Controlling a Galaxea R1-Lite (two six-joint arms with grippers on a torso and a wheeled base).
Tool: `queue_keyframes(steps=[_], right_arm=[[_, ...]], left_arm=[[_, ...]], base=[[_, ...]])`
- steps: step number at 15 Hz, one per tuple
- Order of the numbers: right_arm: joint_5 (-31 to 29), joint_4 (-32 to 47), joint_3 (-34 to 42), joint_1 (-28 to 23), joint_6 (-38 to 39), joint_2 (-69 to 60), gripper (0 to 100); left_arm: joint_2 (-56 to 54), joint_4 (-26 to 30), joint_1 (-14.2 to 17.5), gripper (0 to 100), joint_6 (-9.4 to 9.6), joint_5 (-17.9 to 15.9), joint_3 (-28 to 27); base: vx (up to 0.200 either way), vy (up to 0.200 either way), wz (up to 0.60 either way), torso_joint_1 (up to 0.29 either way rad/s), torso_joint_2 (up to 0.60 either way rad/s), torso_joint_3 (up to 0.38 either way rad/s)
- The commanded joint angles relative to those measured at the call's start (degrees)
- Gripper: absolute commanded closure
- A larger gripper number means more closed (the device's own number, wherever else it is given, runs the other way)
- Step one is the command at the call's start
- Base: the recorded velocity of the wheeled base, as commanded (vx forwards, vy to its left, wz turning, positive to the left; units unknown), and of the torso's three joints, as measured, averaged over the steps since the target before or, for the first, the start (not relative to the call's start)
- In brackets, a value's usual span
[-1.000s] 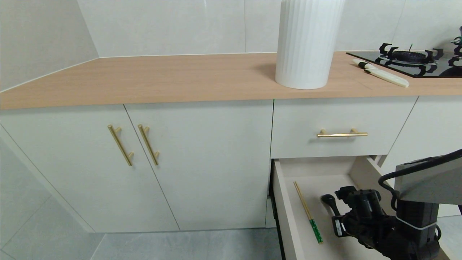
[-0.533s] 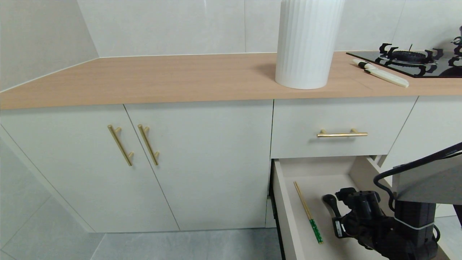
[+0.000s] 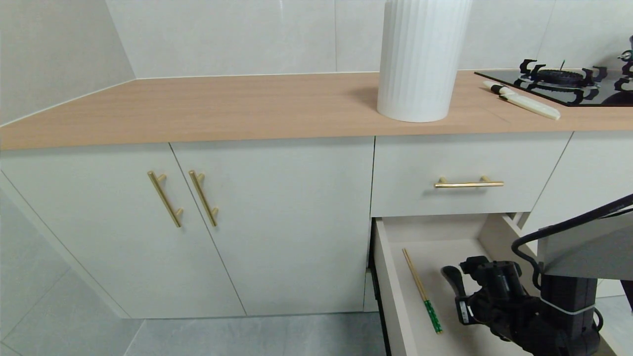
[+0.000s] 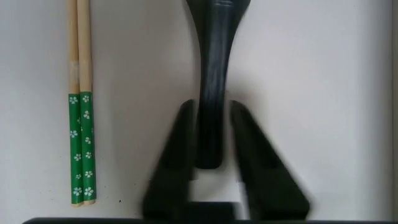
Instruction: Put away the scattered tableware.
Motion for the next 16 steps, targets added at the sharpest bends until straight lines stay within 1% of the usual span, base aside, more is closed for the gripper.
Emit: queue_keyframes(steps=[1, 4, 7, 8, 9, 10, 13, 15, 16], right_arm=[[-0.15, -0.02, -0.05, 0.03, -0.01, -0.24, 0], [-0.15, -0.11, 0.22, 0.03, -0.01, -1.64, 0], [-0.23, 0.15, 1.36, -0.14, -0.18, -8.59, 0], [-0.15, 0.94, 2.15, -0.76, -0.27, -15.35, 0], [-0.15, 3.93, 2.59, -0.76, -0.27, -20.89, 0], [-0.06, 9.47, 2.06, -0.76, -0.36, -26.78, 0], [1.35, 31.35, -3.04, -0.67, -0.27, -41.90, 0], [2.05, 45.59, -7.52, -0.58, -0.01, -48.23, 0], [2.58, 51.22, -9.36, -0.49, 0.08, -50.25, 0]], left_arm=[[0.10, -0.04, 0.00, 0, -0.02, 0.04, 0.01], [0.01, -0.04, 0.00, 0, -0.02, 0.04, 0.01], [0.01, -0.04, 0.00, 0, -0.02, 0.04, 0.01], [0.01, -0.04, 0.00, 0, -0.02, 0.04, 0.01], [0.01, -0.04, 0.00, 0, -0.02, 0.04, 0.01], [0.01, -0.04, 0.00, 0, -0.02, 0.04, 0.01], [0.01, -0.04, 0.00, 0, -0.02, 0.04, 0.01], [0.01, -0.04, 0.00, 0, 0.16, 0.04, 0.01], [0.01, -0.04, 0.00, 0, -0.02, 0.04, 0.01]], base=[[0.000, 0.000, 0.00, 0.000, 0.00, 0.000], [0.000, 0.000, 0.00, 0.000, 0.00, 0.000], [0.000, 0.000, 0.00, 0.000, 0.00, 0.000], [0.000, 0.000, 0.00, 0.000, 0.00, 0.000], [0.000, 0.000, 0.00, 0.000, 0.00, 0.000], [0.000, 0.000, 0.00, 0.000, 0.00, 0.000], [0.000, 0.000, 0.00, 0.000, 0.00, 0.000], [0.000, 0.000, 0.00, 0.000, 0.00, 0.000], [0.000, 0.000, 0.00, 0.000, 0.00, 0.000]])
